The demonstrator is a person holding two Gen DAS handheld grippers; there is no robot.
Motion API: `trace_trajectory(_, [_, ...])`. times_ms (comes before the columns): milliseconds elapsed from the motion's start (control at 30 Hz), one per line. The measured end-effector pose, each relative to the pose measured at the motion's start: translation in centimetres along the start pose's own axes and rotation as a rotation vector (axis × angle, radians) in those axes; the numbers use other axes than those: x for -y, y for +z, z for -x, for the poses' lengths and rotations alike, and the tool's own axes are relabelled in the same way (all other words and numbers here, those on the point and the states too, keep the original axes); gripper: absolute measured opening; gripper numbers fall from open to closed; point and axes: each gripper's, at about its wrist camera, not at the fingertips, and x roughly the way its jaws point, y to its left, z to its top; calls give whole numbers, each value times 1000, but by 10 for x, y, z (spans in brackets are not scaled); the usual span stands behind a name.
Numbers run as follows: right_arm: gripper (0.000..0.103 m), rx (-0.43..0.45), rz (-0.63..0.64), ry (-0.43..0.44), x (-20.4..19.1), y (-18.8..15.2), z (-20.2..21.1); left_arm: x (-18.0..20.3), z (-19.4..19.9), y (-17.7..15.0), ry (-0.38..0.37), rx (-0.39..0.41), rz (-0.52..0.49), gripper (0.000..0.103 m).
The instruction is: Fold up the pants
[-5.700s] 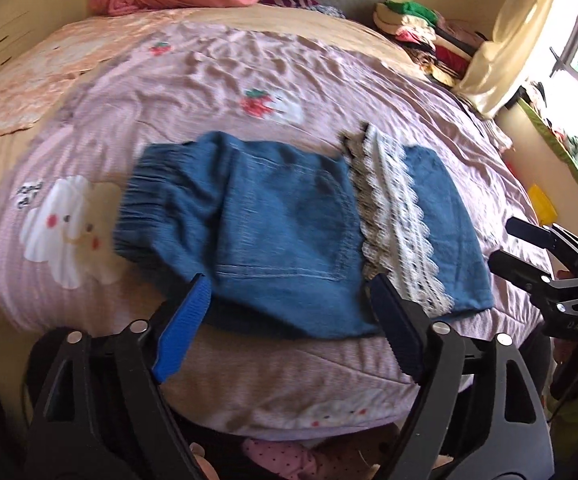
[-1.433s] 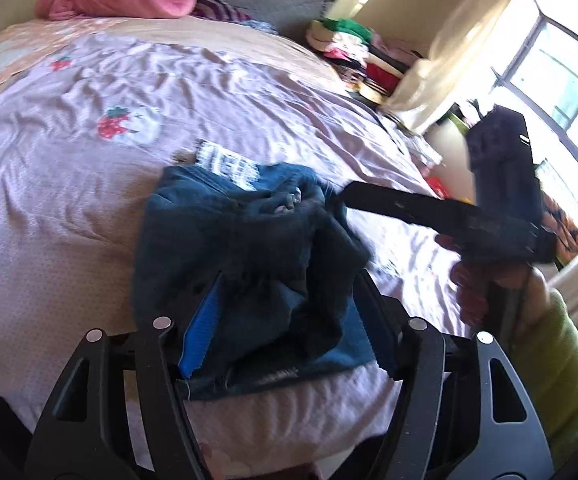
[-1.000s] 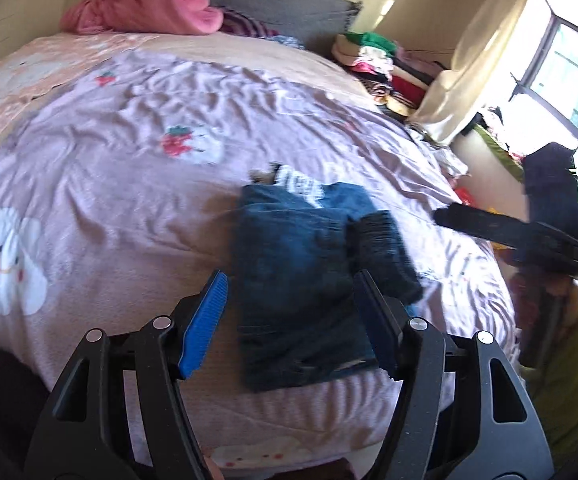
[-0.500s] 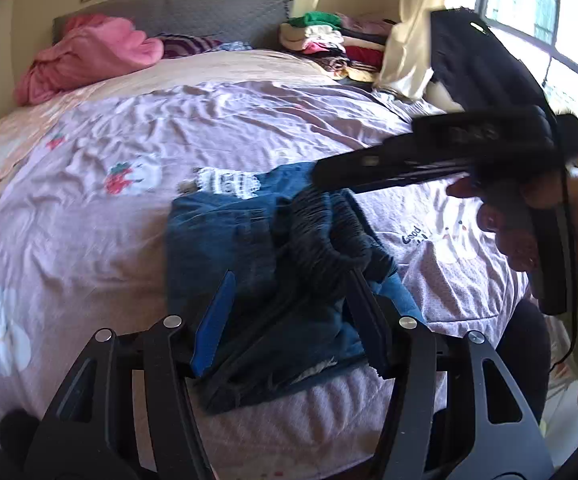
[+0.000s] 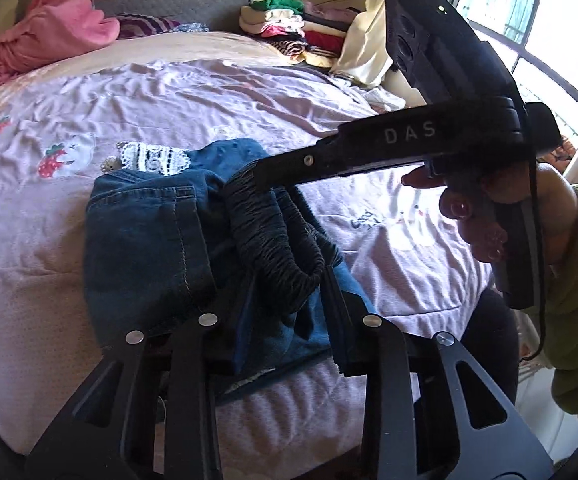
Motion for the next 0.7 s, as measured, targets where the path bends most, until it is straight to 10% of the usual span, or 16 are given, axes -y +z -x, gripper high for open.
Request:
trace_trajectory(267, [32,21,60,-37,-11,28,-4,18,-10,-21,-38,-55,-37,24])
trace_trajectory(600, [45,-179,278,-54,-36,46,-79,13,-14,-27,-56,-84,-19,23])
trace_trajectory(700, [34,-190,321,-74,-41,40,-86,11,-14,-26,-62,-83,-10,24])
